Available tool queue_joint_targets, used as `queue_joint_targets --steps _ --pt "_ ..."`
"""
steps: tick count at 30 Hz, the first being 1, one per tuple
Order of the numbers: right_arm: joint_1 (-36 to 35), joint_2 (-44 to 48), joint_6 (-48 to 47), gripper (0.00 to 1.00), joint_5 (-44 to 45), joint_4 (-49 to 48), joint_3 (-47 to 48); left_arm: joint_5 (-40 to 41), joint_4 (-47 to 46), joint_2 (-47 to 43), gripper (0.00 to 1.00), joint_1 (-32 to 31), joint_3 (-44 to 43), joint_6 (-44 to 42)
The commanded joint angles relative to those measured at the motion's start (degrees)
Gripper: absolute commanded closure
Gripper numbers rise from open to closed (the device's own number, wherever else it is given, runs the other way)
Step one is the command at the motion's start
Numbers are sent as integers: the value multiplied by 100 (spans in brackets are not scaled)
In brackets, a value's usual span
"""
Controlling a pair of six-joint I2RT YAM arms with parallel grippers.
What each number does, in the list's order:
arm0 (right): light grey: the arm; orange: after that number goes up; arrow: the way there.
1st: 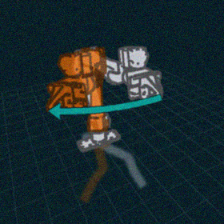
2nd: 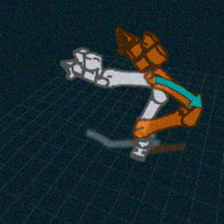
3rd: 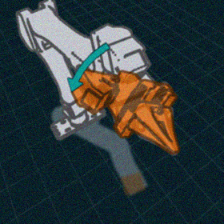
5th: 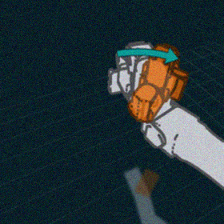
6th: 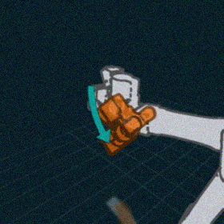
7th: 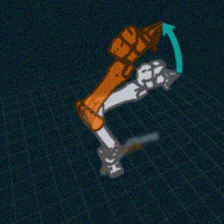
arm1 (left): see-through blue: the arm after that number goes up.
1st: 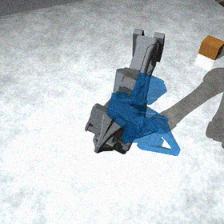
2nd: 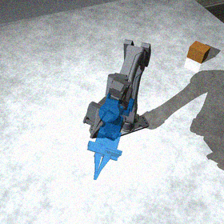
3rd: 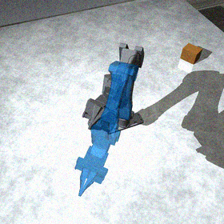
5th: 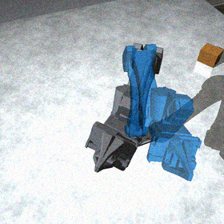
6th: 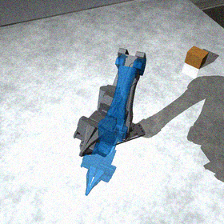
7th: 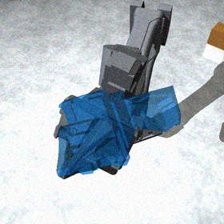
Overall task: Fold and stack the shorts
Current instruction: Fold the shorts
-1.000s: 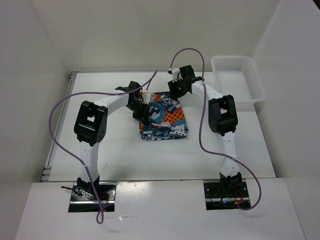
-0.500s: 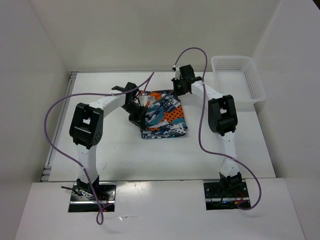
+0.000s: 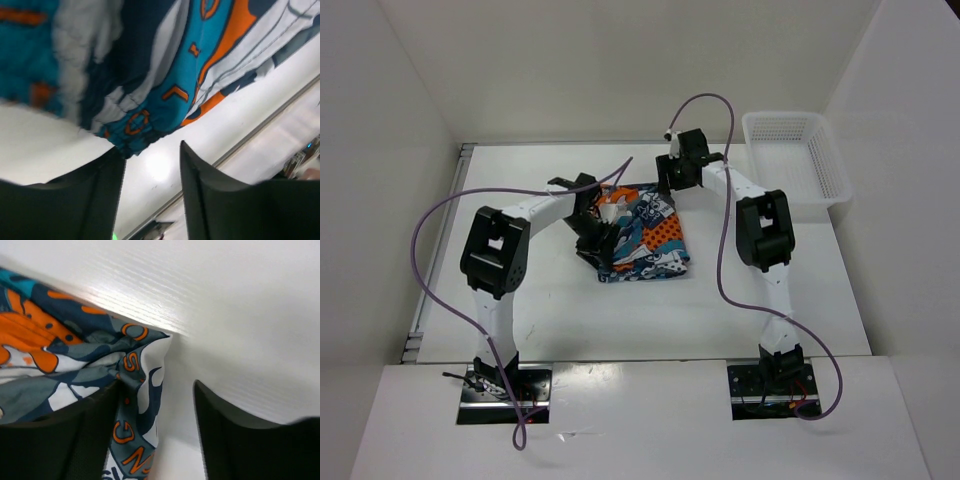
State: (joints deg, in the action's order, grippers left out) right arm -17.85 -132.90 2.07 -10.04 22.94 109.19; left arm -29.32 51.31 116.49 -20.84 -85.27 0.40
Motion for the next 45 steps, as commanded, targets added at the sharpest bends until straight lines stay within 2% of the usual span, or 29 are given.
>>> queue_joint_targets --steps 1,4,6,7,8,9,14,17,22,25,26,28,29,30,32,33,34,35,36,40,41,42,43,44,45 --pt "71 352 -373 25 -357 -212 112 -247 477 -344 40 44 -461 -40" --pt "71 607 -566 16 -620 -62 112 -775 477 -670 29 307 -849 -40" --pt "71 904 -821 16 -709 105 33 -908 293 -855 24 431 -1121 -40" --pt "71 1011 -926 15 -884 184 -89 -909 188 -856 16 571 -1123 -40" --pt "71 1134 -1032 15 -1007 280 -160 -961 -57 -917 16 642 -1184 -40" --pt "71 1387 -1276 15 -1121 490 -370 -961 -164 -917 9 712 -1184 -40" --pt "71 2092 -2060 15 -1667 1159 -1319 73 -1182 -391 9 898 -965 -40" --pt "71 2435 -2446 15 -1607 1414 -2336 146 -1325 363 9 898 -1332 -40" --pt "19 2751 -2852 15 -1606 1713 -3367 207 -1650 857 8 670 -1588 -40" --pt "-96 2866 -2931 15 -1553 1714 -3667 207 -1650 1033 16 599 -1641 -40" --pt "-175 2866 -2931 15 -1553 1714 -3850 207 -1650 1138 30 599 -1702 -40" --pt "-245 2866 -2870 15 -1605 1566 -4018 287 -1650 1262 49 599 -1703 -40" --pt "-246 2866 -2870 18 -1606 1565 -4080 287 -1650 1262 57 599 -1764 -40" --pt "-298 2797 -2800 21 -1693 1486 -4142 217 -1650 1262 69 599 -1765 -40" --pt "-298 2726 -2677 34 -1755 1433 -4142 164 -1650 1262 78 599 -1817 -40" --pt "-298 2673 -2624 49 -1755 1363 -4142 164 -1650 1210 82 599 -1869 -40" --pt "-298 2673 -2510 58 -1755 1310 -4081 216 -1650 1210 88 599 -1870 -40" --pt "-298 2612 -2509 65 -1755 1240 -4081 216 -1650 1158 88 599 -1931 -40" --pt "-298 2611 -2448 76 -1755 1239 -4011 277 -1650 1157 88 599 -1984 -40" --pt "-298 2611 -2509 90 -1572 1239 -4010 629 -1861 1095 91 817 -2036 -40" --pt "-298 2611 -2509 90 -1571 1239 -4010 629 -1861 1095 88 818 -2115 -40" --pt "-298 2611 -2509 82 -1510 1239 -4010 629 -1792 1095 83 897 -2168 -40" --pt "-298 2611 -2509 70 -1509 1239 -4010 516 -1791 1095 79 898 -2169 -40" --pt "-298 2672 -2605 53 -1562 1352 -3950 428 -1695 1095 74 898 -2238 -40" --pt "-298 2673 -2702 35 -1562 1414 -3844 340 -1642 1095 58 898 -2239 -40"
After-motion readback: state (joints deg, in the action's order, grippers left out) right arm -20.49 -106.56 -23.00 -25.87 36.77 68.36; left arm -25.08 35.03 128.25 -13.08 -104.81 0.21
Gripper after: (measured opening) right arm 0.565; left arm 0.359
